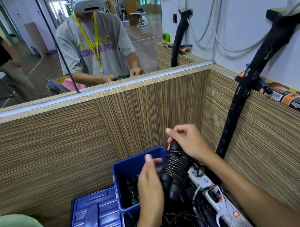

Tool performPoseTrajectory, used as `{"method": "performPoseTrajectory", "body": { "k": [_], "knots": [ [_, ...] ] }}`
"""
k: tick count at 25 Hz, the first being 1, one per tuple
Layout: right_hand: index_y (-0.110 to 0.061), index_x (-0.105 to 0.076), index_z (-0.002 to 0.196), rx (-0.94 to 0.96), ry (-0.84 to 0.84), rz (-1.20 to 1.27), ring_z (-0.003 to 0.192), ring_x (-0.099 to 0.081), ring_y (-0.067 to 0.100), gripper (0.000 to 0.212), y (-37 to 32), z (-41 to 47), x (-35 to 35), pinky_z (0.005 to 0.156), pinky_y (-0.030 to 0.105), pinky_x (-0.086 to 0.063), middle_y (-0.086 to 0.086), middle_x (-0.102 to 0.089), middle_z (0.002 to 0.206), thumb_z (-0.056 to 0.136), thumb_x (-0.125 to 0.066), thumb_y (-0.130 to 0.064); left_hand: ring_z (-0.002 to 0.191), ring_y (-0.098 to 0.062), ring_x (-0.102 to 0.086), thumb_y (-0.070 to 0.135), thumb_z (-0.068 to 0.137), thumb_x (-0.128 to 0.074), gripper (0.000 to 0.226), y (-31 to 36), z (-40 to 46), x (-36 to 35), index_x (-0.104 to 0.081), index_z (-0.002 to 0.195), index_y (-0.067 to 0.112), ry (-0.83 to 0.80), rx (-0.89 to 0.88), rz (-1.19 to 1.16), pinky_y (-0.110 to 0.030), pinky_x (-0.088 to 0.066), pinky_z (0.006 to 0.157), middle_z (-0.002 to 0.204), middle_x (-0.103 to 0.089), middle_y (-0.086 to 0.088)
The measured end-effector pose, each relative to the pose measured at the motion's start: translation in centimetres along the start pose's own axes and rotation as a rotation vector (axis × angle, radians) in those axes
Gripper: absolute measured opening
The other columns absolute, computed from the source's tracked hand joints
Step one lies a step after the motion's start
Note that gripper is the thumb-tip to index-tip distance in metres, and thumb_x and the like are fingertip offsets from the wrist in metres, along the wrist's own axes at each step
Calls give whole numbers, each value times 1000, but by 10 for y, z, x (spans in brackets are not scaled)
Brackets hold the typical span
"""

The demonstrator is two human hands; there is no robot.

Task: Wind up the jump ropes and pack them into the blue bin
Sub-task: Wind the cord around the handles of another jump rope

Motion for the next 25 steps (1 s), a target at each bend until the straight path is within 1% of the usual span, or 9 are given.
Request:
{"method": "performPoseTrajectory", "body": {
  "k": [1,3,6,8,14,17,20,22,25],
  "knots": [
    [-3,-66,69,-42,26,49,64,-67,28,38,5,1,3,79,51,-56,18,-71,68,97,-61,-27,92,-11,-69,64,95,-30,54,8,-2,-7,-66,107,25,-82,-102,78,-32,-52,82,96,-74,3],
    [3,-66,78,-120,41,225,64,-67,29,40,8,0,3,75,45,-58,26,-70,72,98,-59,-31,106,-16,-65,72,89,-33,52,2,-2,-19,-59,118,38,-202,-82,76,-47,-49,95,111,-69,6],
    [5,-68,93,-217,-21,412,76,-71,31,42,12,2,-9,78,38,-58,27,-72,86,101,-52,-33,111,-23,-64,67,86,-48,43,-10,-2,-25,-54,124,47,-215,9,-53,-63,-46,94,119,-67,6],
    [0,-70,94,-186,-164,283,77,-72,25,37,8,2,-20,78,35,-56,23,-74,88,103,-49,-29,110,-28,-65,54,91,-53,37,-5,-3,-23,-54,127,47,-187,-15,-58,-65,-45,94,120,-68,3],
    [-12,-74,77,-96,-242,-16,69,-66,12,39,10,3,-24,77,31,-52,5,-72,74,101,-52,-34,104,-29,-68,38,96,-52,33,-4,-2,-21,-56,128,45,-109,-64,-38,-62,-49,90,114,-71,-1],
    [-11,-74,84,-111,-222,48,68,-67,15,35,18,-4,-25,75,29,-54,8,-73,74,101,-54,-33,105,-26,-68,36,97,-52,34,-11,-3,-25,-55,130,45,-174,-33,-31,-60,-49,92,115,-71,1],
    [-14,-71,104,-119,-61,157,85,-71,14,28,19,4,-16,84,26,-55,6,-75,91,99,-55,-36,102,-23,-69,40,93,-55,35,-19,4,-20,-55,128,40,-170,-14,-30,-56,-50,94,111,-72,1],
    [-23,-67,115,-131,74,210,101,-68,13,27,25,7,-6,96,30,-52,1,-72,106,100,-52,-39,102,-13,-68,40,93,-54,37,-23,9,-12,-52,130,38,-127,-30,5,-43,-52,95,111,-71,4],
    [-29,-52,136,-205,25,153,121,-55,6,42,52,-12,-17,108,37,-44,-4,-58,134,99,-46,-47,113,0,-58,46,95,-47,42,-41,19,5,-43,136,38,-7,-38,76,-32,-46,102,126,-61,11]
  ]
}}
Point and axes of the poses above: each hand's wrist, its own z-axis towards the middle knuckle, its own x-axis out of the back of the hand, y = z × x, the point moved 9 cm from there along z, towards the middle knuckle
